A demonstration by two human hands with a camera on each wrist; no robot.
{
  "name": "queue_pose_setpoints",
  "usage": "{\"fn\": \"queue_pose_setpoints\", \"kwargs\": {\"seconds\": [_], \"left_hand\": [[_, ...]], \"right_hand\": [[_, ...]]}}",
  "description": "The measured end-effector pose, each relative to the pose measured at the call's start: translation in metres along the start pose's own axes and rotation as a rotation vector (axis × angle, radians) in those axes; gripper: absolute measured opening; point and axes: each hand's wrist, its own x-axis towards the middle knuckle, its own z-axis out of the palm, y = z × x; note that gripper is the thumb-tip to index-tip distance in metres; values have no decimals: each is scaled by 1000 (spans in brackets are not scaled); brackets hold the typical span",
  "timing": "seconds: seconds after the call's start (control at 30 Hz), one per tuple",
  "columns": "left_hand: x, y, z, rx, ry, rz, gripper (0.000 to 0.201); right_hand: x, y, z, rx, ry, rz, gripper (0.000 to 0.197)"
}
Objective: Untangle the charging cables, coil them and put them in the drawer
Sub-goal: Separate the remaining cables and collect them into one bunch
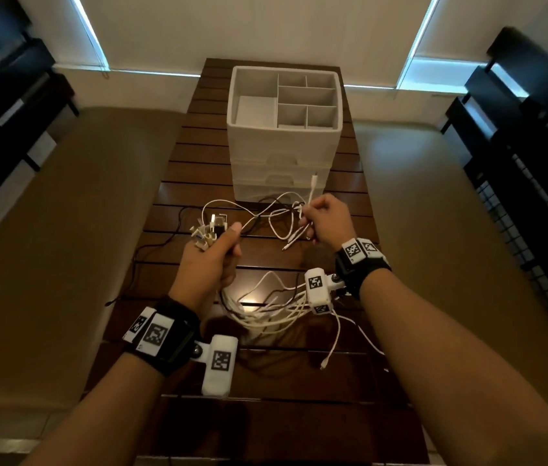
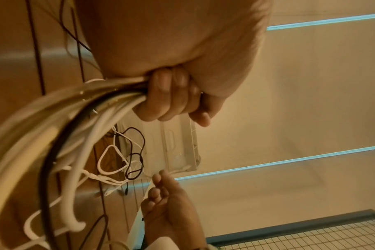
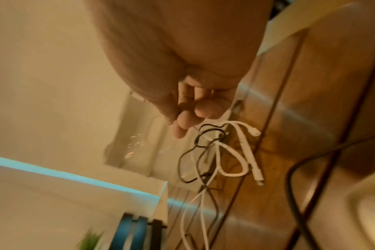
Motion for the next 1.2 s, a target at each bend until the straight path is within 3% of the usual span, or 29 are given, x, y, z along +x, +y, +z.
{"fn": "queue_pose_setpoints", "kwargs": {"seconds": [0.13,0.27,0.43,0.57,0.67,0.8,1.0,1.1,1.2], "left_hand": [[11,16,13,-32,50,92,44],[15,26,18,-39,60,146,47],[12,26,19,-45,48,143,46],[9,32,19,-74,45,190,43],[5,41,23,-124,91,237,41],[2,53,31,-161,130,313,34],[4,60,40,-128,108,429,9],[2,58,45,-145,65,453,12],[1,56,45,-142,48,445,9]], "right_hand": [[-19,-52,9,-116,-46,-288,15],[-31,-119,8,-87,5,-604,8],[-30,-162,2,-235,109,-652,13],[-44,-194,-7,-181,257,-845,10],[-52,-174,-2,-360,103,-706,12],[-73,-136,5,-372,-13,-601,8],[-102,-101,18,-387,-156,-634,9],[-110,-91,23,-338,-164,-667,2],[-117,-84,27,-290,-158,-685,18]]}}
